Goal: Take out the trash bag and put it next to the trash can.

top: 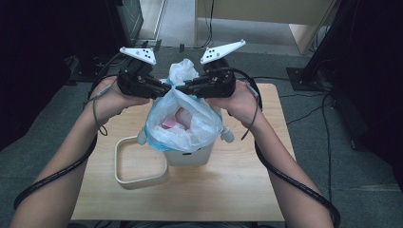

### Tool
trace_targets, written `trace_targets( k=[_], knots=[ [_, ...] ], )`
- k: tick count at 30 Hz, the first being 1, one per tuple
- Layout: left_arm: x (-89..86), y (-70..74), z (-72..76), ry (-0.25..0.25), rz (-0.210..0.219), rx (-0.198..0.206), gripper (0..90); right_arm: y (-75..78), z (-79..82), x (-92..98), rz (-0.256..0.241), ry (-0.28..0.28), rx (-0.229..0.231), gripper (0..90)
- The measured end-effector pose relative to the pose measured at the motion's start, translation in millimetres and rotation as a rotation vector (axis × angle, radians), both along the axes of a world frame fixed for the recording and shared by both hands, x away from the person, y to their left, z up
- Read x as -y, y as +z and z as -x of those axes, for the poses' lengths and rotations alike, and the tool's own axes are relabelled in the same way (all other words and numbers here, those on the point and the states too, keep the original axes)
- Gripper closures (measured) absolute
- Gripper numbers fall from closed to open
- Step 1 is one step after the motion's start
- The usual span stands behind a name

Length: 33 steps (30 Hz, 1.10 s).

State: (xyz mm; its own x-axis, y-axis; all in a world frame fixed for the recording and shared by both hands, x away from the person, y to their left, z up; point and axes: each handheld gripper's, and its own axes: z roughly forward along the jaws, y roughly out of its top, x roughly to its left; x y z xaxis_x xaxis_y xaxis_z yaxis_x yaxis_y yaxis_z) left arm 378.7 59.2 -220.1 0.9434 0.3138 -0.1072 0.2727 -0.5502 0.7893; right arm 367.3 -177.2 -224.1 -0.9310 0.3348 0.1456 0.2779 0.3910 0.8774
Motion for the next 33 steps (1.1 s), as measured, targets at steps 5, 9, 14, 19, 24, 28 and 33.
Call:
trace_targets(
  k=[5,9,14,19,24,28,33],
  knots=[
    [-5.3,-1.3,2.1,0.015,-0.010,0.051,67.5,-0.9,-0.9,-5.5,0.030,-0.006,-0.020,90.0],
    [-17.2,2.4,2.3,0.043,0.019,0.076,58.5,3.6,-5.8,-2.0,0.036,-0.093,-0.010,90.0],
    [-18.6,1.1,6.5,0.020,0.007,0.082,55.8,11.0,-20.6,9.4,0.010,-0.215,-0.007,90.0],
    [-7.9,-1.6,15.0,-0.046,0.008,0.112,48.6,11.4,-35.6,19.1,-0.005,-0.306,-0.014,90.0],
    [3.5,-1.1,17.9,-0.051,0.068,0.116,34.2,7.6,-43.4,19.5,0.018,-0.359,-0.004,90.0],
    [13.8,-3.1,11.4,-0.015,0.075,0.090,28.8,5.4,-44.5,15.9,0.059,-0.388,0.022,90.0],
    [22.1,-5.9,-1.7,0.025,0.080,0.070,28.4,12.8,-40.4,16.2,0.008,-0.358,0.015,90.0]
  ],
)
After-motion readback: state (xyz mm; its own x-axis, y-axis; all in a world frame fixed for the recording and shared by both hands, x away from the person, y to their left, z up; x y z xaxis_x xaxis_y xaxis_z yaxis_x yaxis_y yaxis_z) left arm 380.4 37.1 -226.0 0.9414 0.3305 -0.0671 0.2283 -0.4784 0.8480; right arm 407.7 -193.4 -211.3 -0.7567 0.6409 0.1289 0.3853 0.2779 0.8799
